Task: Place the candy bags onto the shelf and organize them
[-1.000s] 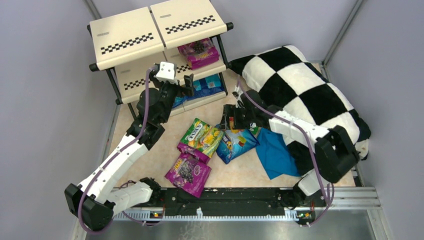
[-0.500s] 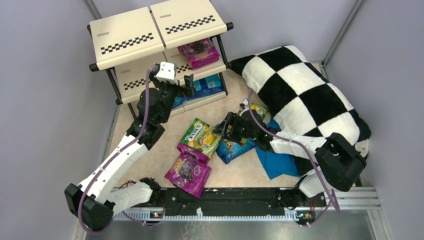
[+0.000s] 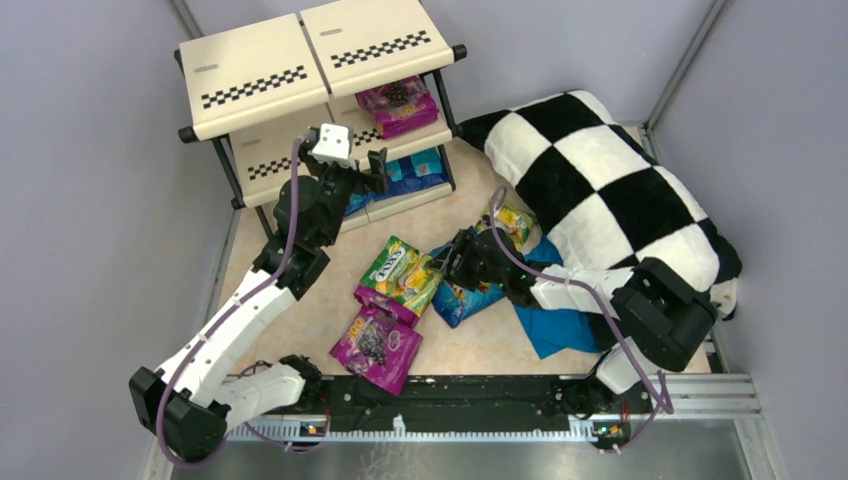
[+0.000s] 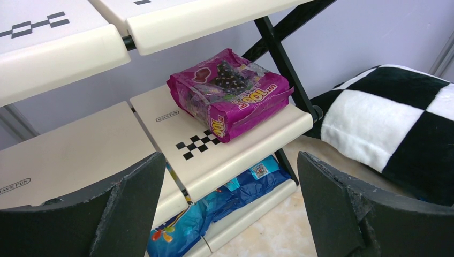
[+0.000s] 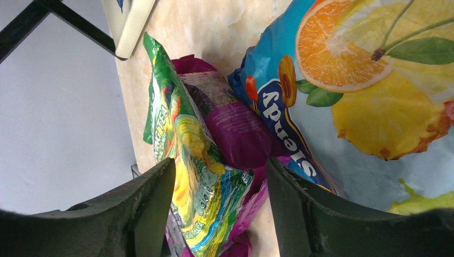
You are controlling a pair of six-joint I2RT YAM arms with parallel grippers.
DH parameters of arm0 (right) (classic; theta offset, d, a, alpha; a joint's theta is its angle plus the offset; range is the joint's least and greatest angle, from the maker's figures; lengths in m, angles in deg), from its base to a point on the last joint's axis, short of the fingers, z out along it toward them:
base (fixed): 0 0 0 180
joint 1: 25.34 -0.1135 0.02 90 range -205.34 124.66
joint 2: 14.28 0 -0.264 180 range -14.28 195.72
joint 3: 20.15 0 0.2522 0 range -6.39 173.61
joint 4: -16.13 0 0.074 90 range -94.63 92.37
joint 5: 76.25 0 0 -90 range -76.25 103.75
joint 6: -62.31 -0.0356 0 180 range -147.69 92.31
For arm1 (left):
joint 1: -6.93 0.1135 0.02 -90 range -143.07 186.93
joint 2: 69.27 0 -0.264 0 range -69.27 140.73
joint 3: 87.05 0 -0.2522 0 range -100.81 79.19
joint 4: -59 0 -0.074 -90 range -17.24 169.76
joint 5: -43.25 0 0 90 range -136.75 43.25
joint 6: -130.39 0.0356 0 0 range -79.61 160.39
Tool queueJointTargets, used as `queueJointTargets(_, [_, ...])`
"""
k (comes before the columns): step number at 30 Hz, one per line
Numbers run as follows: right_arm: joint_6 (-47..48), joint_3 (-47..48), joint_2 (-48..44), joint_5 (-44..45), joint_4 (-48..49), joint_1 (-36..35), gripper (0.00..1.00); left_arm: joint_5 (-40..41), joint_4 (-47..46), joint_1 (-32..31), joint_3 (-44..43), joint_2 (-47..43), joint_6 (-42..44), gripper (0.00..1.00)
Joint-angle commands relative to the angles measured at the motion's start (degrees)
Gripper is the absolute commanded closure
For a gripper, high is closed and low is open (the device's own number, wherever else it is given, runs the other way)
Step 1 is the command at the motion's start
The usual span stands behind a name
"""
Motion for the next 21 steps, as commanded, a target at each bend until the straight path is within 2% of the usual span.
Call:
queueJointTargets(1, [-1.0, 0.7, 1.2, 1.6, 5.1, -1.5, 0.39, 0.1, -2.5, -0.1, -0.3, 0.1, -0.3, 0.01])
queueJointTargets(5, [-2.0, 1.5, 2.2, 1.6, 6.1, -2.1, 0.50, 0.1, -2.5, -0.1, -0.3, 0.0, -0.2, 0.01])
queueJointTargets(8, [-3.0, 1.3, 3.0, 1.6, 7.3, -2.6, 0.54, 0.1, -2.5, -0.1, -0.3, 0.1, -0.1, 0.01])
queueJointTargets(11, [-3.1, 0.4, 2.2, 3.3, 8.3, -3.4, 0.63, 0.2, -2.5, -0.1, -0.3, 0.0, 0.0, 0.01])
queueJointTargets(15, [-1.8, -0.8, -2.0, 5.2, 7.2, -3.7, 0.75, 0.4, -2.7, 0.0, -0.2, -0.4, 0.2, 0.01])
queueJointTargets(21, [2.2, -0.5, -12.4, 10.7, -1.9, -3.7, 0.93, 0.3, -2.7, -0.1, -0.2, -0.7, 0.3, 0.01])
